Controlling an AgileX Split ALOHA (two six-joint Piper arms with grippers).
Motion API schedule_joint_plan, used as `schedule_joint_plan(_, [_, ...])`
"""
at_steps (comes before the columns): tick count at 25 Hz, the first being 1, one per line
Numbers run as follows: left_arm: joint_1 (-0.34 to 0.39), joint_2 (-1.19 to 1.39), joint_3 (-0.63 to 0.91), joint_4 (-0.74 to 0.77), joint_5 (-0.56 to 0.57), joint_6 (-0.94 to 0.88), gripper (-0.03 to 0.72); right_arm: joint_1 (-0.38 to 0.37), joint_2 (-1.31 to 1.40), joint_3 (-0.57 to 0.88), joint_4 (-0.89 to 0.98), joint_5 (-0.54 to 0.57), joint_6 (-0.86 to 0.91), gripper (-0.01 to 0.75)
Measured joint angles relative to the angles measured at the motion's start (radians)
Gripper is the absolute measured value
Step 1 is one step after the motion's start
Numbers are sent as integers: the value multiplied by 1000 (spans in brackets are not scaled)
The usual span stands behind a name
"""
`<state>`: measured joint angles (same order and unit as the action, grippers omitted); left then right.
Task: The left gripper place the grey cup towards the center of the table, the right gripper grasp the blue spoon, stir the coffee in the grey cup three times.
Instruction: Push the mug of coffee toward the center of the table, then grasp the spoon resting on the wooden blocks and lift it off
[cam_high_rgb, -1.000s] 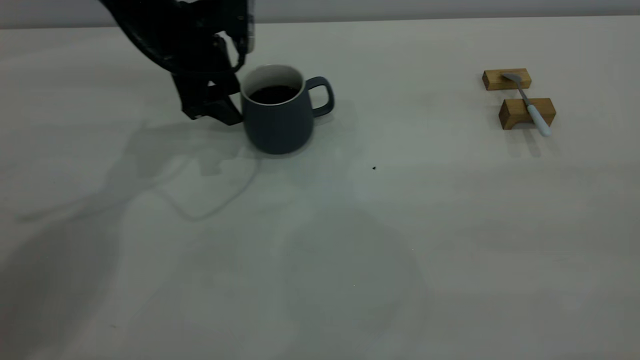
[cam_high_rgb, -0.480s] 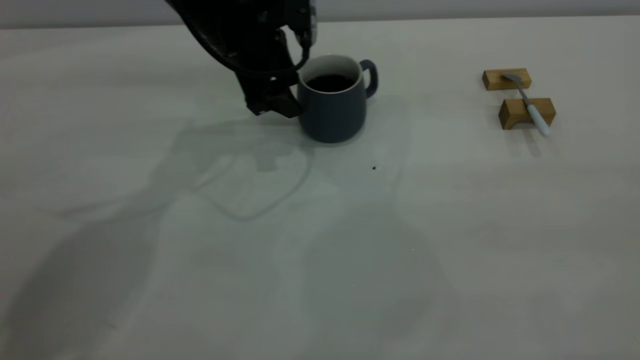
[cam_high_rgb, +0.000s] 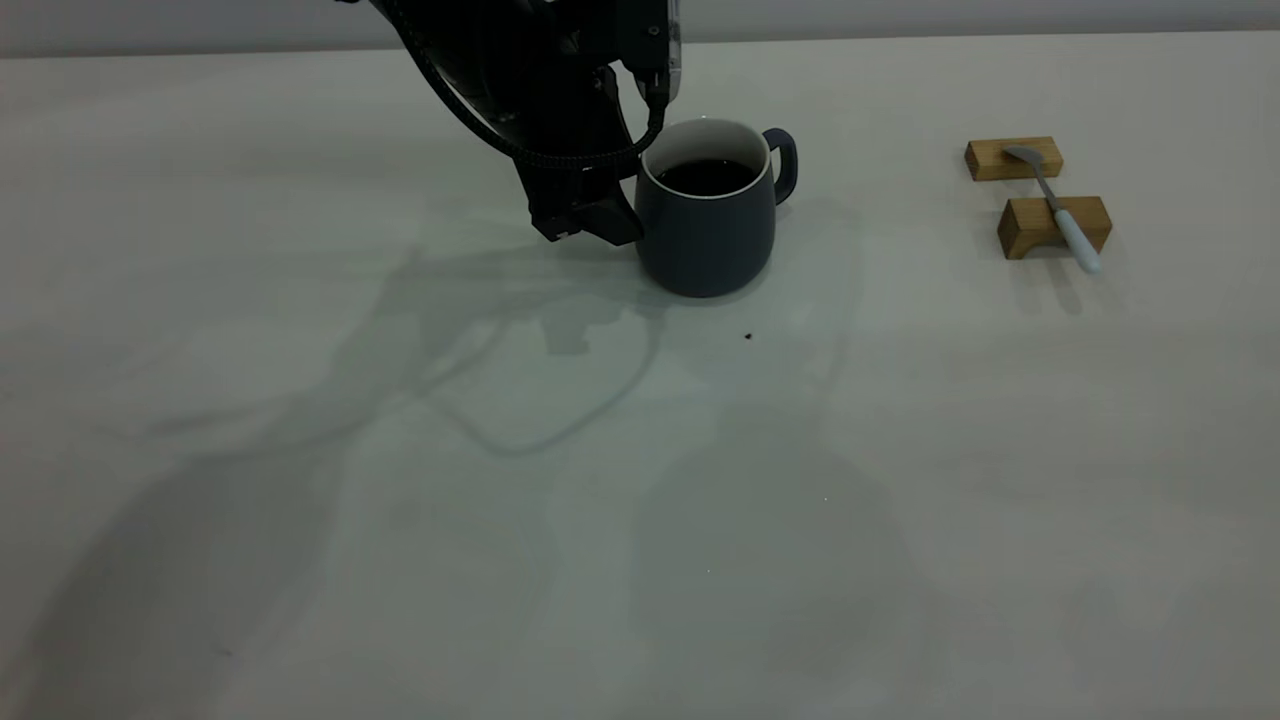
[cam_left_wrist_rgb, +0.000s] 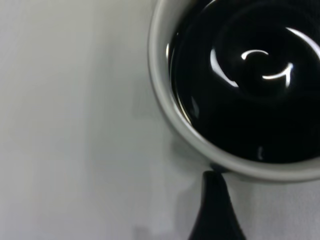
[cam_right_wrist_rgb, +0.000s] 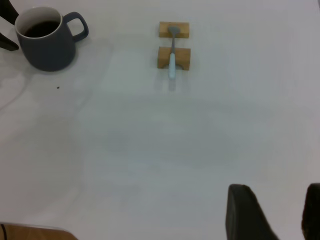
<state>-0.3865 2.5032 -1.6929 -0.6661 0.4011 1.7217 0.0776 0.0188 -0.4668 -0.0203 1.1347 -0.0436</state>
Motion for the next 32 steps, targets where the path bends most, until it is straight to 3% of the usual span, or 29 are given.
schedule_joint_plan(17, [4,-1,0,37,27,-65,585,0,0,0,0,0,0,321])
schedule_joint_plan(25, [144,-146,0,407,316,-538,585,0,0,0,0,0,0,321])
schedule_joint_plan(32, [212,-448,0,569,596,-998,585,0,0,0,0,0,0,321])
